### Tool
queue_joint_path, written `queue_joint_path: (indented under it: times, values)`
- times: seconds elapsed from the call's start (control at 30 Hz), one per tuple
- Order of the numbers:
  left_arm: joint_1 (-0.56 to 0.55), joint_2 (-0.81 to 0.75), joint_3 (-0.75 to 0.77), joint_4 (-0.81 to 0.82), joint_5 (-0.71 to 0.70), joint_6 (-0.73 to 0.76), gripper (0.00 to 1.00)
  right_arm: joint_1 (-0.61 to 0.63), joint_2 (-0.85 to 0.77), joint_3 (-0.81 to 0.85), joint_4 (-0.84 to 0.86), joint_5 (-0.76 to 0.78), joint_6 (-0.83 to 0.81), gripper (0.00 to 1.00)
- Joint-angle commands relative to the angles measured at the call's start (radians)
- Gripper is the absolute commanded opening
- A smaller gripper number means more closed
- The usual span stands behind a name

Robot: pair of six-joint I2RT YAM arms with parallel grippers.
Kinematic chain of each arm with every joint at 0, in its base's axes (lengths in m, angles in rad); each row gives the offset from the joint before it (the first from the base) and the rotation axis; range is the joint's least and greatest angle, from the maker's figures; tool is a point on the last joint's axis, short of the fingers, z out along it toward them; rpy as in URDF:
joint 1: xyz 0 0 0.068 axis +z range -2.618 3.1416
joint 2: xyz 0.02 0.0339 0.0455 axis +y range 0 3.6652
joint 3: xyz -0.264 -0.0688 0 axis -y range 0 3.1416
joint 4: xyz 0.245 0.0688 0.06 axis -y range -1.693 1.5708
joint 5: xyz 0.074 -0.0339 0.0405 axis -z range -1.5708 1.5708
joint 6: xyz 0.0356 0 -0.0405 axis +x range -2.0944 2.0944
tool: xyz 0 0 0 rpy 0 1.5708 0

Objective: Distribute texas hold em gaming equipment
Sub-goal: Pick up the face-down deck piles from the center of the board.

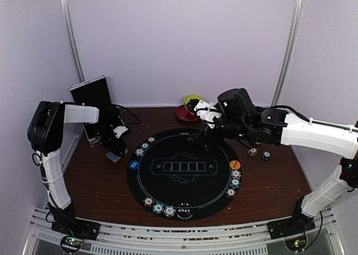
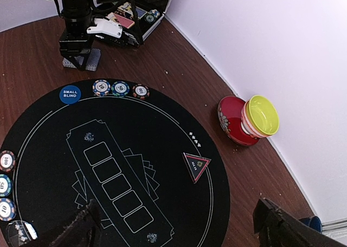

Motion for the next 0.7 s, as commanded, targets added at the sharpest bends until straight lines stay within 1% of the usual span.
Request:
queue_joint_path:
  times: [0.0, 0.2, 0.3, 0.43, 0.67]
  values:
    - [0.003, 0.076, -0.030, -0.043, -0.003, 0.010, 0.63, -0.001, 0.003, -0.011, 0.014, 0.011, -0.004, 1.00]
    - [0.003, 0.048, -0.024, -0.041, -0.021, -0.007, 0.58, -0.007, 0.028, -0.005, 0.008, -0.001, 0.006, 1.00]
    - [0.003, 0.023, -0.019, -0.041, -0.035, -0.018, 0.56, -0.020, 0.046, 0.008, -0.005, -0.032, 0.024, 1.00]
    - [0.003, -0.012, -0.004, -0.041, -0.040, -0.028, 0.57, -0.031, 0.077, 0.032, -0.027, -0.058, 0.052, 1.00]
    - [0.003, -0.054, 0.005, -0.052, -0.036, -0.033, 0.57, -0.037, 0.096, 0.040, -0.034, -0.057, 0.060, 1.00]
